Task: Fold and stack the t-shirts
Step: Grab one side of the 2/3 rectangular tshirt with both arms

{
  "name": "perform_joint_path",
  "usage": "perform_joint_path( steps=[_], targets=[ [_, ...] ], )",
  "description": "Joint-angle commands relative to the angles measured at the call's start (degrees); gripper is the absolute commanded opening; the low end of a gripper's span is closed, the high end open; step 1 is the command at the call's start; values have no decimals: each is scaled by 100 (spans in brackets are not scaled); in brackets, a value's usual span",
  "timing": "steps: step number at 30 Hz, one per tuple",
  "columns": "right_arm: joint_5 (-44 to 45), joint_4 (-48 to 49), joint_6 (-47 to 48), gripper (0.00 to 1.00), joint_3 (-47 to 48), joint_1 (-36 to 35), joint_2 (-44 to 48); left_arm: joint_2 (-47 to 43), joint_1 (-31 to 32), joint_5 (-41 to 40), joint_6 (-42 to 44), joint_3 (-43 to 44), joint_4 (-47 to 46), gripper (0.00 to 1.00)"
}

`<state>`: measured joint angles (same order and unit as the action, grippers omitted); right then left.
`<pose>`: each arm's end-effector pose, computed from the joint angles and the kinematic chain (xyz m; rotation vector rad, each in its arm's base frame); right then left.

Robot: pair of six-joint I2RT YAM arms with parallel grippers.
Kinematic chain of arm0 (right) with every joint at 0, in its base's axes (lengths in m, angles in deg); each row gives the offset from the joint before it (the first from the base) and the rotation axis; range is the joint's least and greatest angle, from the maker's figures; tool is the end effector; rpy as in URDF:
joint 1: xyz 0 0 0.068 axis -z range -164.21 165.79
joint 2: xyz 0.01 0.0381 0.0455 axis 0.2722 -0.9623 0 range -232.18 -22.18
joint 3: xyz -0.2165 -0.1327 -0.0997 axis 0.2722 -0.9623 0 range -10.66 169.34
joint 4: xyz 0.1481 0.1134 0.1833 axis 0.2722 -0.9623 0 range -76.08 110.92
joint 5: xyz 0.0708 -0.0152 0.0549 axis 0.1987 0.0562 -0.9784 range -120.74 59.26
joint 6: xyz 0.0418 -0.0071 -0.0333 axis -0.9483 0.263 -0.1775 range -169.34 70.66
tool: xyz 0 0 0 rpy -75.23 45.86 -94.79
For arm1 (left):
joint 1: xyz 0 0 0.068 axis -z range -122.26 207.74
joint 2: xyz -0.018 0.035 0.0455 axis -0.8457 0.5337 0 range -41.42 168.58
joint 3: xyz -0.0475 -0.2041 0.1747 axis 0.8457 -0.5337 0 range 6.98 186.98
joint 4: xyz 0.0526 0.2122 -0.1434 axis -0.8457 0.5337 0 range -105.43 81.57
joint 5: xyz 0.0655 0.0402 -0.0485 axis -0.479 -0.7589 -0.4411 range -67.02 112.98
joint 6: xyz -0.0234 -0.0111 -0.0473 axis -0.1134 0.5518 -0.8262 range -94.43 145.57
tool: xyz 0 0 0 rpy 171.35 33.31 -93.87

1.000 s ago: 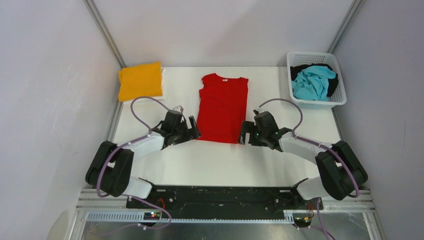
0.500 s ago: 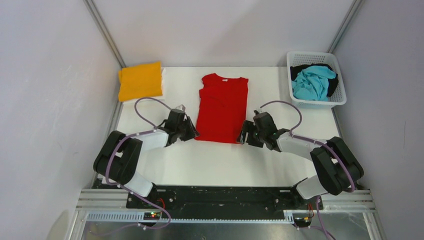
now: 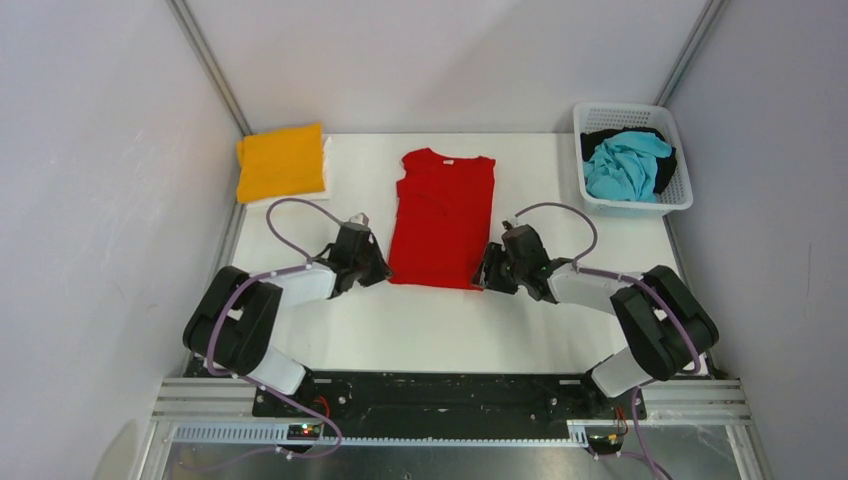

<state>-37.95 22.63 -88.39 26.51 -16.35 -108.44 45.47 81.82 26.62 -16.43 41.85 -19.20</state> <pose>0.2368 0.1542 0.1506 0.0900 2.5167 0.7004 0.2517 -0.1150 0.1392 -0.3596 2.4751 -0.5866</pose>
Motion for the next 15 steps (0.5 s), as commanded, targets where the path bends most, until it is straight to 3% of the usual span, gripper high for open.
perform_joint_path(
  steps=[1,4,9,12,15],
  targets=[
    [-203,249,-114,46,-43,-51,-341,-77,97,-342,141,-102,568,0],
    [-253,304,-129,39,-42,-74,-454,-100,159,-341,122,-38,570,0],
    [-170,9,-156,18,-41,-165,-485,-135,176,-344,-9,-45,586,0],
    [-218,-619,-84,7,-45,-316,-381,-509,200,-570,-113,-337,757,0],
    [-320,-1289,39,3,-106,-526,-206,-1328,399,-1083,-209,-685,1186,0]
  ],
)
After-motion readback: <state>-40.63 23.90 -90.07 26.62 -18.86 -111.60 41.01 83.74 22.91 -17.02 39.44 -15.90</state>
